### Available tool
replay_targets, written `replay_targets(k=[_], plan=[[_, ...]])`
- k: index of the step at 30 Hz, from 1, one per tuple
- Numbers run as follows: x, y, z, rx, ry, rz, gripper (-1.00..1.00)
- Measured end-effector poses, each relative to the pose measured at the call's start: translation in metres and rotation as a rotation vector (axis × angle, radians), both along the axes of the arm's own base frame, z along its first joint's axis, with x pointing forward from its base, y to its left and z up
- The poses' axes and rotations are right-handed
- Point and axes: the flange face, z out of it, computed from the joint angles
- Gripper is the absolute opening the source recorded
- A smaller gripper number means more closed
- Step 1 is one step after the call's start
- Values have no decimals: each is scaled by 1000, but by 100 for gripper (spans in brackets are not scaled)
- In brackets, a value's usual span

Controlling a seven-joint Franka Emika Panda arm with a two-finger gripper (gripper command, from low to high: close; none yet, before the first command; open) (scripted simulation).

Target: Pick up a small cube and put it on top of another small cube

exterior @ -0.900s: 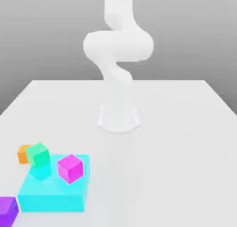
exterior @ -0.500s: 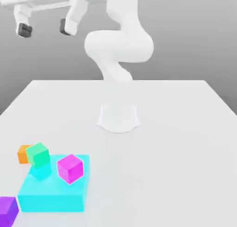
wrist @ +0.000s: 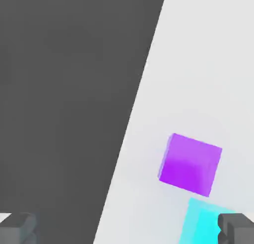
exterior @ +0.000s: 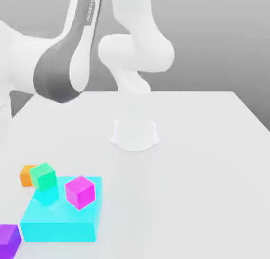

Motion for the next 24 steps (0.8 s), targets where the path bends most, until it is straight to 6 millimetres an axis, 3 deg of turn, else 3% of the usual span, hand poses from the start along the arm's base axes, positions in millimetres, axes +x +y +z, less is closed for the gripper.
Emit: replay_targets(k=[3, 7, 8, 15, 19, 24], plan=[[-15, -19, -53, 52, 43, -132, 0], [-20, -24, -115, 65, 55, -167, 0], [-20, -24, -124, 66, 55, -168, -100], [-20, -24, -123, 65, 53, -169, -100], [-21, -24, -72, 65, 54, -167, -100], [-53, -16, -26, 33, 79, -62, -100]])
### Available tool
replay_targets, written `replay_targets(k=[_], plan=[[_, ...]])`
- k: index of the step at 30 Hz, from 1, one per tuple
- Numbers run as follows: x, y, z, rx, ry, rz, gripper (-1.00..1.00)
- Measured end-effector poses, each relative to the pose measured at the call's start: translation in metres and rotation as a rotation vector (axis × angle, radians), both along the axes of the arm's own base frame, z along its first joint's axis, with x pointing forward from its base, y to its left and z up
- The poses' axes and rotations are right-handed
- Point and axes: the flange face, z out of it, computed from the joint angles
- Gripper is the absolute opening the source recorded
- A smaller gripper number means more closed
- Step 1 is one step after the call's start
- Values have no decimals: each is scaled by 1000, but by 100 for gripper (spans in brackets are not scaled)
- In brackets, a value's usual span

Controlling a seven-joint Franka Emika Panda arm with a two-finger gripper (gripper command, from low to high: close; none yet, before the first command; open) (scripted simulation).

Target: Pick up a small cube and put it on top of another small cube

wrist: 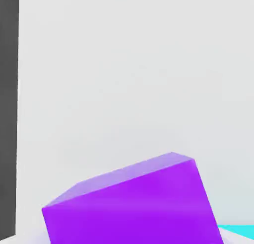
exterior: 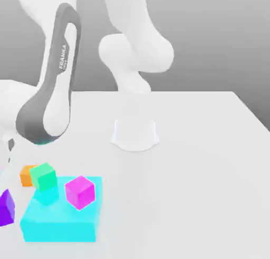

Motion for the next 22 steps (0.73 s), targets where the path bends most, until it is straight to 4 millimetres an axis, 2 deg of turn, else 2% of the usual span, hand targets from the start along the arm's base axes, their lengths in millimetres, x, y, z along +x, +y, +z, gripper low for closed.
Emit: replay_targets(k=[7, 13, 15, 18, 19, 22], plan=[[-57, 19, 50, -5, 11, 157, -100], [-106, 44, 76, 26, -13, 298, -100], [-110, 47, 60, 32, -18, 315, -100], [-112, 48, 24, 33, -18, 320, -100], [-112, 48, 17, 32, -18, 320, 100], [-112, 48, 17, 32, -18, 320, 100]])
